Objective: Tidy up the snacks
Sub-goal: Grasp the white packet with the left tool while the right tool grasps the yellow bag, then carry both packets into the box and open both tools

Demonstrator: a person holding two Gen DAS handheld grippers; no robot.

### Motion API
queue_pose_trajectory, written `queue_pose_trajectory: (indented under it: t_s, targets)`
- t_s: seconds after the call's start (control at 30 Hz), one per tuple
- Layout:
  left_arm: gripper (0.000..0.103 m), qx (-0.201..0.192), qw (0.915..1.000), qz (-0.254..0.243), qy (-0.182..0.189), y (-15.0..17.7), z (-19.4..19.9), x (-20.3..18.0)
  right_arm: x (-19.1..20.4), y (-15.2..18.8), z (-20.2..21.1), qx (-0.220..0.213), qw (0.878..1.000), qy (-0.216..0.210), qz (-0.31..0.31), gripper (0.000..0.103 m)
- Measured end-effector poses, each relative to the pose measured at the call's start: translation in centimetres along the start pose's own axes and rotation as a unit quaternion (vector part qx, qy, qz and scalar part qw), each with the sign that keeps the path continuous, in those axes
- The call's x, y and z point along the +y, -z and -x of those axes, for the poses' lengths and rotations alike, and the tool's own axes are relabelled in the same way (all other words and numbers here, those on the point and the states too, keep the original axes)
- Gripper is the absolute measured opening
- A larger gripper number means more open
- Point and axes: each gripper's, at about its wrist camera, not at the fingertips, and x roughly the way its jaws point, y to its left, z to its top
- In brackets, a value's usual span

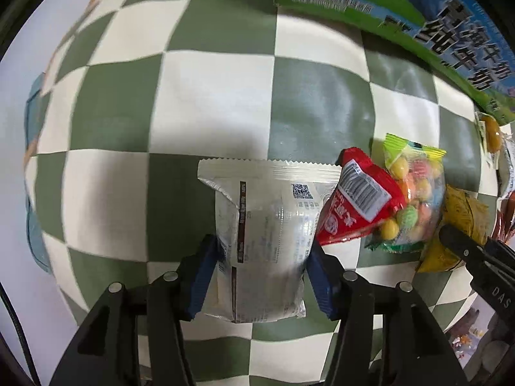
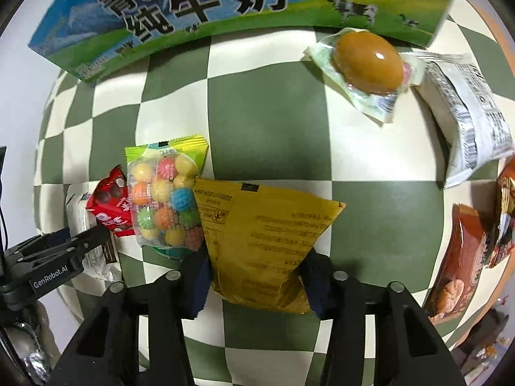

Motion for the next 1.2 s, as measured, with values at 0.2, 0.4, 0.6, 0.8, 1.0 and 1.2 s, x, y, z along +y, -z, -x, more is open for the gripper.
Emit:
queue_pose_trajectory:
  t_s: [0.2,0.4,0.6,0.8,1.0,1.2]
  targets:
    - [0.052,-0.041,0.9984,0.004,0.04,0.8,6.2,0.0,-0.6,0.6,4.1,-0.012,0.998,-0.061,-0.005,0.049]
    - [0.052,-0.109,0.9889,-0.025,0.098,-3.5,15.3,-3.6,-0.7,-2.7,12.5,-0.07,0.991,-0.111,0.013,0.049]
    - [0.052,-0.152,0.9812,-0.071,0.096,-11.9,20.8,-8.5,-2.2,-11.4,21.1,-0.154,0.983,-0.102,0.021,0.049]
    - [0.052,-0.116,0.9879,-0.077,0.069,-22.4,19.3,-10.9,-3.9,-21.0,21.7,-0.159,0.986,-0.05,0.011,0.049]
    - [0.052,-0.074,0.9943,-0.073,0.025,-29.8,15.1,-11.8,-6.5,-28.9,18.5,-0.111,0.994,-0.012,-0.006,0.049]
    - [0.054,-0.037,0.9965,-0.075,0.005,-34.4,11.2,-11.6,-7.7,-34.4,14.2,-0.078,0.997,0.0,-0.026,0.065]
